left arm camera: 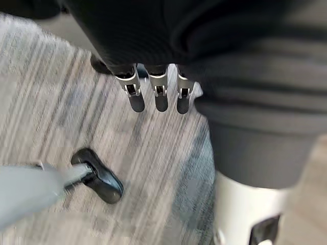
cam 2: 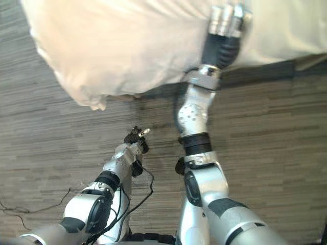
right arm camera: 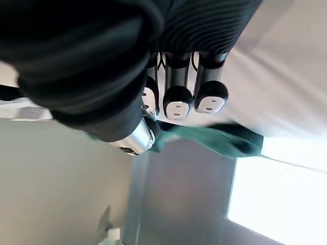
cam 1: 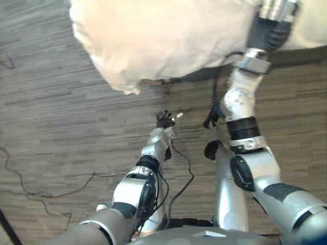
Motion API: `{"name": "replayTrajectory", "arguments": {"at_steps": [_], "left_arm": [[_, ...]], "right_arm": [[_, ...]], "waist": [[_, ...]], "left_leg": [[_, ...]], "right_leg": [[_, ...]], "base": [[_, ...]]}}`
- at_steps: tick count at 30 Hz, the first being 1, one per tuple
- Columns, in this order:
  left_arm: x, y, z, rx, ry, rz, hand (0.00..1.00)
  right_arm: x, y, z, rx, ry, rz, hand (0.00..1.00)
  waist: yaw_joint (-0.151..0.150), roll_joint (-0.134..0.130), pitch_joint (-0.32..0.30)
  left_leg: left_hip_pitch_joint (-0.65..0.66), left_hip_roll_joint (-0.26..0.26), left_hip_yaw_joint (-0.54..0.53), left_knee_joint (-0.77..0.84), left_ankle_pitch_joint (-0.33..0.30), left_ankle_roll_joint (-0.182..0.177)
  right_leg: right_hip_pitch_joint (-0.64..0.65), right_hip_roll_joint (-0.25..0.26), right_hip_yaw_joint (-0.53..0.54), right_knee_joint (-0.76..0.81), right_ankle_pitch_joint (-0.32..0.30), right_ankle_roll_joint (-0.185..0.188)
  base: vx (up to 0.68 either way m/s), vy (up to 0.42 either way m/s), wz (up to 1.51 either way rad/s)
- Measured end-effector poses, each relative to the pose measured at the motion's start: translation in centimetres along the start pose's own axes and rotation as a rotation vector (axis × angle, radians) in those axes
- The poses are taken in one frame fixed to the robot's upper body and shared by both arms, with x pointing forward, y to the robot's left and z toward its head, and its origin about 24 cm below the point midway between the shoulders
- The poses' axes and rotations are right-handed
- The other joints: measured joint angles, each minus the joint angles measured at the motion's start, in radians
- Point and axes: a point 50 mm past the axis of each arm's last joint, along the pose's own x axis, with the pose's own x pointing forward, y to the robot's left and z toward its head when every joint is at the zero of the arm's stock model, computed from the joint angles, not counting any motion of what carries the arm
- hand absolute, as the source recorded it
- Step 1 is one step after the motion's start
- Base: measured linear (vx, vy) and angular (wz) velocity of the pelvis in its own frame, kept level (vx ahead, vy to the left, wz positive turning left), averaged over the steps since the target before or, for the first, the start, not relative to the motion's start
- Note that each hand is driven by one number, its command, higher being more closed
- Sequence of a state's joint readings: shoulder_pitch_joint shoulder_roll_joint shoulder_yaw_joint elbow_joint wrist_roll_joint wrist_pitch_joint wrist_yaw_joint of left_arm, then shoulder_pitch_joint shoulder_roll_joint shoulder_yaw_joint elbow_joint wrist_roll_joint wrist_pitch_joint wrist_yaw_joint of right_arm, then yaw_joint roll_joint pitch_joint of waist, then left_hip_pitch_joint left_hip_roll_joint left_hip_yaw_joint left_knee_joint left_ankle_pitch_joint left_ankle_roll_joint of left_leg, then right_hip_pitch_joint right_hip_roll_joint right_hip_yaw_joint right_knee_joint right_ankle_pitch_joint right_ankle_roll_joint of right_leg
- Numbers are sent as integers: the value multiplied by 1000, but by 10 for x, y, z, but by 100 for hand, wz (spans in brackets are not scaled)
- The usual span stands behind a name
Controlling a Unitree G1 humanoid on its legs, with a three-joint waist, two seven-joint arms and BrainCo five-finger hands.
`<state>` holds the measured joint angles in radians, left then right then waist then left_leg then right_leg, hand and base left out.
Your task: Tidy the bed and pick cloth on bed and put in laundry
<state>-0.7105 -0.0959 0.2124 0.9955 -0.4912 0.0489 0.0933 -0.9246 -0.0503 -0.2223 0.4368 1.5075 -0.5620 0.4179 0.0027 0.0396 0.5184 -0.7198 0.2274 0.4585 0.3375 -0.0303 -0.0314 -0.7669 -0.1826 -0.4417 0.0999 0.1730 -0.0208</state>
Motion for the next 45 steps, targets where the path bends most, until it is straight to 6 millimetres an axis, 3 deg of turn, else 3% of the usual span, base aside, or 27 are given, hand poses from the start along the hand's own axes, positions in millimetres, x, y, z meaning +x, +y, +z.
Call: {"name": "replayTrajectory", "arguments": {"at_steps": [2,4,5,6,10,13,15,17,19,21,23,27,29,31,32,34,35,36,37,38,39,40,41,42,43,44,45], "left_arm": [[1,2,4,-24,3,10,0],[2,8,8,-32,7,43,0],[2,10,9,-43,7,57,0],[2,12,9,-44,10,76,0],[1,14,1,-39,30,95,0],[-3,22,-9,10,42,111,0],[-11,39,-25,-3,65,154,0],[-19,61,-38,-42,74,202,0],[-30,83,-56,-16,101,235,0],[-54,115,-91,42,187,281,0],[-67,129,-109,87,251,289,0],[-103,163,-144,257,433,291,0],[-123,176,-165,280,532,322,0],[-141,184,-178,290,587,348,0],[-142,186,-178,298,589,352,0],[-146,194,-176,338,589,376,0],[-148,202,-171,382,579,396,0],[-143,194,-172,403,563,368,0],[-142,189,-173,406,554,350,0],[-144,189,-175,408,555,361,0],[-150,192,-181,416,575,372,0],[-152,192,-182,414,580,376,0],[-150,195,-176,426,555,387,0],[-149,192,-178,418,561,386,0],[-153,191,-182,438,572,375,0],[-151,193,-177,458,549,369,0],[-149,193,-173,462,521,364,0]], "right_arm": [[-14,-47,32,-57,-73,-260,100],[-59,-93,65,-126,-102,-522,100],[-68,-99,71,-143,-101,-564,100],[-86,-110,76,-159,-92,-653,0],[-120,-124,92,-328,83,-722,0],[-152,-127,96,-675,409,-709,0],[-202,-130,99,-951,708,-733,0],[-243,-129,107,-1091,891,-767,0],[-283,-130,125,-1204,1077,-831,0],[-328,-123,160,-1324,1247,-944,0],[-343,-116,181,-1398,1299,-994,0],[-386,-91,220,-1504,1410,-1150,0],[-398,-82,231,-1496,1445,-1200,0],[-397,-78,244,-1497,1466,-1199,0],[-398,-78,245,-1490,1470,-1200,0],[-406,-73,245,-1453,1501,-1195,0],[-409,-73,239,-1408,1502,-1186,0],[-410,-72,244,-1399,1496,-1211,0],[-405,-73,251,-1416,1485,-1211,0],[-407,-70,258,-1407,1456,-1255,0],[-413,-66,259,-1393,1455,-1285,0],[-416,-64,260,-1384,1458,-1293,0],[-421,-62,257,-1354,1472,-1296,0],[-414,-65,260,-1368,1475,-1272,0],[-407,-70,258,-1374,1480,-1236,0],[-406,-73,250,-1359,1480,-1218,0],[-407,-75,242,-1339,1500,-1189,0]], "waist": [[-1,0,0],[-6,0,1],[-13,0,1],[-18,0,1],[-26,0,1],[-25,-2,-15],[-20,-2,-69],[-19,-5,-93],[-19,-4,-120],[-22,1,-201],[-39,10,-218],[-64,-37,-291],[-75,-30,-317],[-71,24,-350],[-73,25,-351],[-70,2,-355],[-74,-44,-348],[-73,-12,-350],[-74,25,-337],[-85,17,-326],[-110,31,-342],[-110,16,-345],[-90,-3,-353],[-76,31,-350],[-69,40,-357],[-61,24,-361],[-61,-15,-362]], "left_leg": [[-6,27,17,42,-32,-5],[-13,65,29,102,-75,-16],[-11,73,30,115,-86,-20],[3,92,40,143,-111,-25],[152,110,75,166,-164,-34],[340,102,142,141,-201,-39],[440,83,192,113,-218,-51],[511,59,172,97,-220,-56],[570,31,78,97,-221,-56],[655,-6,4,28,-256,-56],[751,-24,-3,-49,-275,-72],[909,-73,61,-163,-275,-78],[954,-78,130,-191,-272,-73],[972,-38,235,-198,-261,-73],[986,-42,251,-196,-256,-75],[1000,-58,271,-119,-247,-73],[956,-103,185,-96,-281,-27],[956,-126,145,-261,-201,4],[947,-95,158,-296,-135,-24],[984,-108,211,-292,-147,-40],[1000,-100,245,-285,-148,-41],[1004,-102,267,-274,-152,-48],[1015,-118,310,-248,-161,-64],[1004,-78,331,-234,-167,-70],[979,-55,323,-222,-176,-62],[971,-63,327,-216,-171,-57],[938,-74,322,-183,-167,-49]], "right_leg": [[0,19,15,-10,5,5],[1,47,32,-16,15,-4],[4,53,37,-16,21,-13],[16,66,50,-15,22,-14],[137,87,97,-18,22,-15],[282,97,157,-48,20,-10],[358,111,196,-99,27,5],[418,120,243,-132,32,12],[480,129,301,-158,42,23],[532,138,357,-195,51,39],[575,150,383,-195,49,50],[646,144,443,-203,52,73],[659,141,407,-198,15,49],[564,120,145,58,-113,-31],[551,107,101,143,-135,-40],[532,88,32,255,-145,-112],[546,58,77,207,-113,-118],[565,82,87,154,-101,-100],[561,88,54,211,-150,-101],[550,8,-25,445,-309,-86],[591,-49,-93,529,-390,-71],[621,-79,-113,521,-397,-58],[655,-58,-115,409,-433,-5],[689,21,-94,287,-393,-7],[746,115,-39,85,-282,-9],[793,144,-17,-50,-207,-2],[828,164,18,-160,-159,-10]], "base": [[49,-12,-53],[90,-18,-50],[124,-16,-53],[122,3,-54],[107,31,-46],[111,103,-54],[98,56,-58],[105,53,-70],[111,77,-84],[98,104,-92],[75,140,-53],[-17,142,-48],[-10,99,-77],[94,97,-110],[189,100,-125],[68,-8,-140],[-145,-107,-152],[-192,-98,-137],[-134,-15,-120],[-19,-60,-84],[22,-61,-73],[105,-132,-79],[52,-127,-114],[24,-225,-153],[-51,-194,-136],[-130,-198,-121],[-127,-123,-85]]}}
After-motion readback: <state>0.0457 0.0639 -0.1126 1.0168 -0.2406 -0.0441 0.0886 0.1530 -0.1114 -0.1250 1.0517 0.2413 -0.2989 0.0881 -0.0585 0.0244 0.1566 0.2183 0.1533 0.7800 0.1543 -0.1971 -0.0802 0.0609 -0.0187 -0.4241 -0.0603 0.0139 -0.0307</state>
